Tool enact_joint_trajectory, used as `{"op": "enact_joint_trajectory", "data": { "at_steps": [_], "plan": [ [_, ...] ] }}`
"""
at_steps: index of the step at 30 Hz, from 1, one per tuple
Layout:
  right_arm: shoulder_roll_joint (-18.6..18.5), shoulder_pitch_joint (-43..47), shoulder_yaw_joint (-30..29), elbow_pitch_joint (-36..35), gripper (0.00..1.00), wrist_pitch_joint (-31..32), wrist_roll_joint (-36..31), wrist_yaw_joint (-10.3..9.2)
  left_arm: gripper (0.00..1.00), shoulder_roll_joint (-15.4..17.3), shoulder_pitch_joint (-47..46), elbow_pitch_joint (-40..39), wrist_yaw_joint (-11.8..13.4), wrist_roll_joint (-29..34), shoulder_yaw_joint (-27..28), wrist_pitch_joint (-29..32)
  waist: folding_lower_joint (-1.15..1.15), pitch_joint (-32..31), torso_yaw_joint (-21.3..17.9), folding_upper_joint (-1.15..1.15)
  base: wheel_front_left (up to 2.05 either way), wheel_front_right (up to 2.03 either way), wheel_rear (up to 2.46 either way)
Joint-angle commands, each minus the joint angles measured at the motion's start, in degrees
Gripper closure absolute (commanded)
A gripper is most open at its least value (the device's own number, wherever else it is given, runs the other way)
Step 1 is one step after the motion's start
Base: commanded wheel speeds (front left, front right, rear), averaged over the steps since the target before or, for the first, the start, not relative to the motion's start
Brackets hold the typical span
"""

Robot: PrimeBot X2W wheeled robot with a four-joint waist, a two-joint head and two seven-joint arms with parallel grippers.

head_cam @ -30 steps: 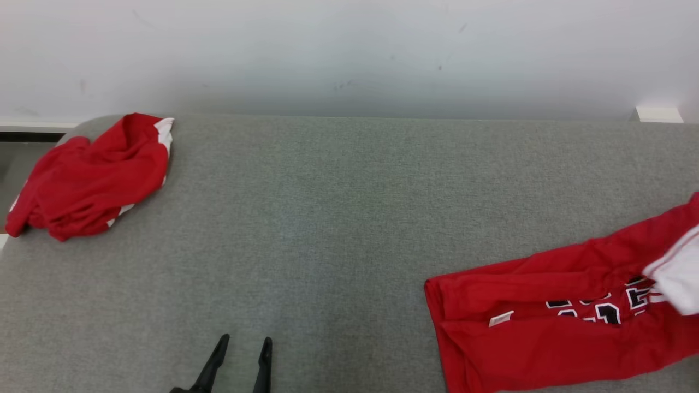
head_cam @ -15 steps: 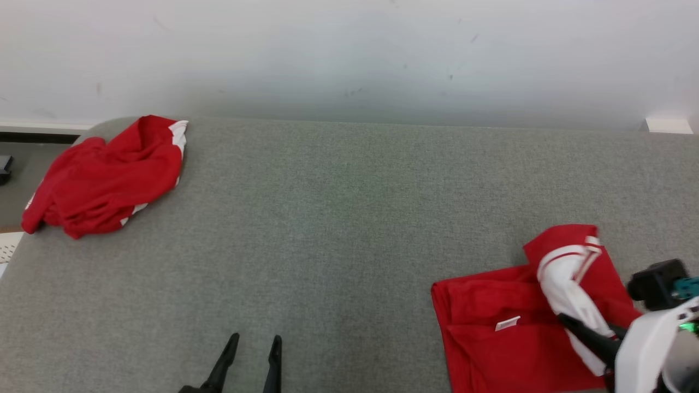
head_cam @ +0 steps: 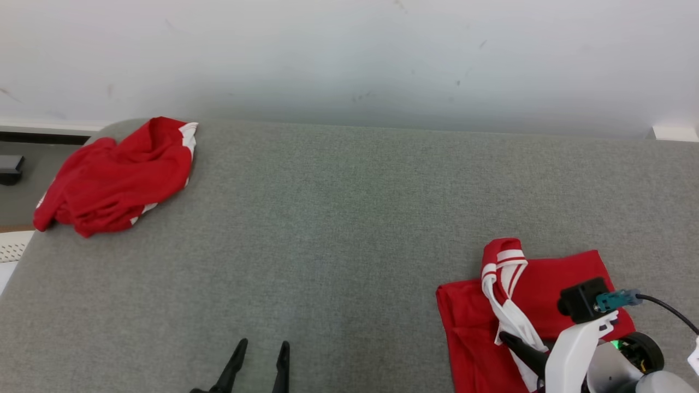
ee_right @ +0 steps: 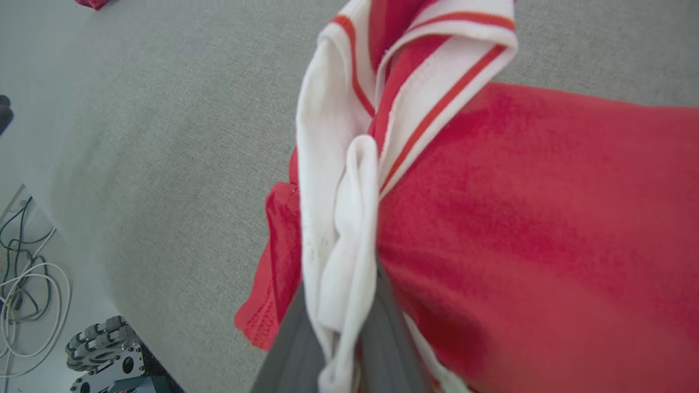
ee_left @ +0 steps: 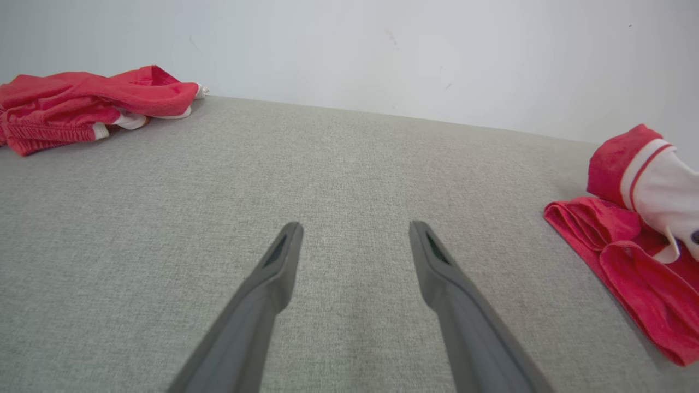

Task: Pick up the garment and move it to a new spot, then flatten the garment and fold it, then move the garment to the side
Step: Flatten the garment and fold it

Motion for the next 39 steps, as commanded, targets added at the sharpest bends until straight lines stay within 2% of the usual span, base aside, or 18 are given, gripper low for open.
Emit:
{"op": "enact_joint_trajectory", "data": {
  "at_steps": [1,6,7,8,9,10,16,21,27,32,39],
  "plan": [
    [0.4,-0.5,-0.2,0.2,1.00,-0.4,-0.6,-0.13,0.00,0.2,0.6,0.1,0.2,-0.7,0.0,-0.1,0.00,-0.1,-0.1,0.00,0.00,0.00,0.00],
    [3.3,0.0,-0.1,1.3,1.00,-0.1,-1.9,-0.13,0.00,0.2,0.9,0.4,0.4,-1.0,-0.2,-0.1,0.00,-0.4,-0.4,0.00,0.00,0.00,0.00],
    [3.8,0.2,-0.4,1.4,0.90,-0.4,-2.0,-0.13,0.00,0.2,0.9,0.5,0.4,-1.1,-0.2,-0.1,0.00,-0.5,-0.5,0.00,0.00,0.00,0.00],
    [4.5,0.3,-0.7,1.4,0.66,-0.7,-2.1,-0.13,0.00,0.2,1.0,0.5,0.4,-1.0,-0.2,-0.1,0.00,-0.5,-0.6,0.00,0.00,0.00,0.00],
    [5.1,0.4,-0.8,1.4,0.36,-1.1,-2.1,-0.13,0.00,0.2,1.1,0.6,0.4,-1.0,-0.2,-0.1,0.00,-0.7,-0.8,0.00,0.00,0.00,0.00],
    [5.8,0.6,-1.0,1.2,0.00,-1.6,-2.2,-0.13,0.00,0.2,1.1,0.7,0.4,-1.0,-0.2,-0.1,0.00,-0.8,-0.9,0.00,0.00,0.00,0.00],
    [9.2,1.6,-0.3,-2.8,0.00,-4.6,-1.8,-0.13,0.00,0.2,1.5,0.8,0.3,-0.6,0.0,-0.1,0.00,-1.1,-1.5,0.00,0.00,0.00,0.00],
    [10.8,3.8,-2.2,-8.6,0.00,-9.9,-2.4,-0.13,0.00,0.2,2.4,0.8,0.1,0.0,1.0,-0.1,0.00,-1.9,-2.3,0.00,0.00,0.00,0.00],
    [8.9,6.7,-9.1,-11.8,0.00,-20.2,-10.9,-0.13,0.00,0.2,2.9,0.0,-0.1,0.7,1.9,-0.1,0.00,-3.2,-3.5,0.00,0.00,0.00,0.00],
    [6.8,10.0,-16.0,-9.3,0.00,-30.6,-20.0,-0.13,0.00,0.2,3.5,-0.5,-0.4,1.5,2.8,-0.1,0.00,-4.6,-4.5,0.00,0.00,0.00,0.00],
    [5.4,15.3,-23.7,-1.7,0.00,-44.8,-27.4,-0.13,0.00,0.2,4.2,-2.0,-0.7,2.8,3.7,-0.1,0.00,-6.3,-5.1,0.00,0.00,0.00,0.00]
  ]
}}
